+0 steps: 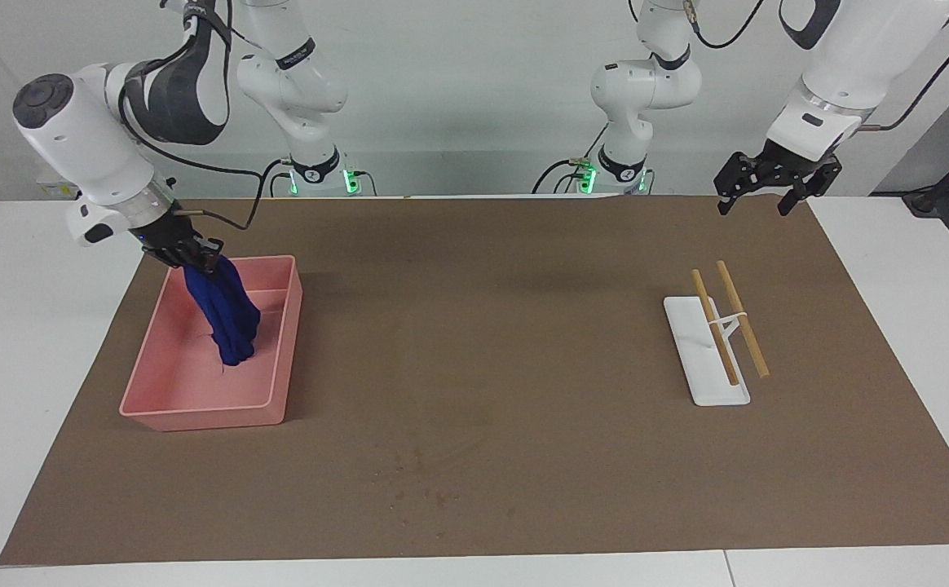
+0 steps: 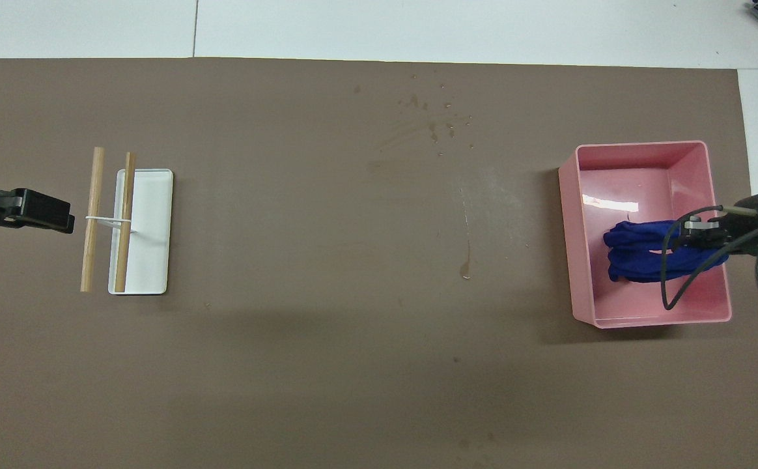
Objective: Wipe water with towel using both arms
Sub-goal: 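Release the cloth in the pink bin and raise the right gripper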
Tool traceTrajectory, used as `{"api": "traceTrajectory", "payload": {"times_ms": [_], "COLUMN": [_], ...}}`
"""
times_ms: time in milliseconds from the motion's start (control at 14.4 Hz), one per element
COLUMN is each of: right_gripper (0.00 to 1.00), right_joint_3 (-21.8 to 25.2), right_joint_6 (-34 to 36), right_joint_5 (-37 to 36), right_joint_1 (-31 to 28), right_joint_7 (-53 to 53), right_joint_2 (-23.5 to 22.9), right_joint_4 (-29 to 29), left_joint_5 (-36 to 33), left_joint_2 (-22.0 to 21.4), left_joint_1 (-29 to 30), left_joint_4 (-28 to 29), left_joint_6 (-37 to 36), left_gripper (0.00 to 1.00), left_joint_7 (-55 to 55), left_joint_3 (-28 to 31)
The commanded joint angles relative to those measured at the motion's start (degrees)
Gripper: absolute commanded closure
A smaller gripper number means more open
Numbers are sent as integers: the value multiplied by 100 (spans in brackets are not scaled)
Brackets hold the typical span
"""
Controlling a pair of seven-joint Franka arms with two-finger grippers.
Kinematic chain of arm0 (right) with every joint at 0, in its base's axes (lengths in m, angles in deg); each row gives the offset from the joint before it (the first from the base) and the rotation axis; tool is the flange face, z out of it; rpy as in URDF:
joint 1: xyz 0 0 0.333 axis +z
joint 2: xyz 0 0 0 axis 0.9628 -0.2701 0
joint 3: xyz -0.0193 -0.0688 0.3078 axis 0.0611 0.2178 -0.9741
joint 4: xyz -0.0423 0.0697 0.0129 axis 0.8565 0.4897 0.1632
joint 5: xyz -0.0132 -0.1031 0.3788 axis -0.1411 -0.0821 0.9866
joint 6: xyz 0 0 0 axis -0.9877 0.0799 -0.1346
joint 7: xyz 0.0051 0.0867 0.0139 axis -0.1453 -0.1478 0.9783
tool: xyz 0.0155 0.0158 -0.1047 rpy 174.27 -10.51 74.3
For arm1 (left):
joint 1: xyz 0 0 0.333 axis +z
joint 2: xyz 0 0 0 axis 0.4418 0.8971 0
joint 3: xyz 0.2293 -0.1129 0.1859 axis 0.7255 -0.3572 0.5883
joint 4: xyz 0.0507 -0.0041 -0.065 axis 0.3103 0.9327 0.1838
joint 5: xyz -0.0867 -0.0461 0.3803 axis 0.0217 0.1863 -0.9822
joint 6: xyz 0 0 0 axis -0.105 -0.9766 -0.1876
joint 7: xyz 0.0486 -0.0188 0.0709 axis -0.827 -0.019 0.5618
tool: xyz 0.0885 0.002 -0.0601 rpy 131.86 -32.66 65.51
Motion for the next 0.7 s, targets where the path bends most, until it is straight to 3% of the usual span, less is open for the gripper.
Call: {"api": "traceTrajectory", "payload": {"times_ms": [0,418,626], "right_gripper": [100,100,36], "right_joint_3": [-4,-13,-13], "right_joint_6": [-142,-519,-546], "right_joint_5": [-90,-90,-90], "right_joint_1": [-78,62,71], "right_joint_7": [88,-264,-334], "right_joint_2": [536,-78,-97], "right_joint_4": [-825,-896,-870], "left_joint_5": [-117,-117,-117], "left_joint_2": [-125,-125,-125], "left_joint_1": [-41,-41,-41], "left_joint_4": [114,114,114], "left_joint_6": [-24,-24,-24], "left_gripper": [0,0,0], "left_joint_7": [-1,-1,-1], "left_joint_3": [25,25,25]}}
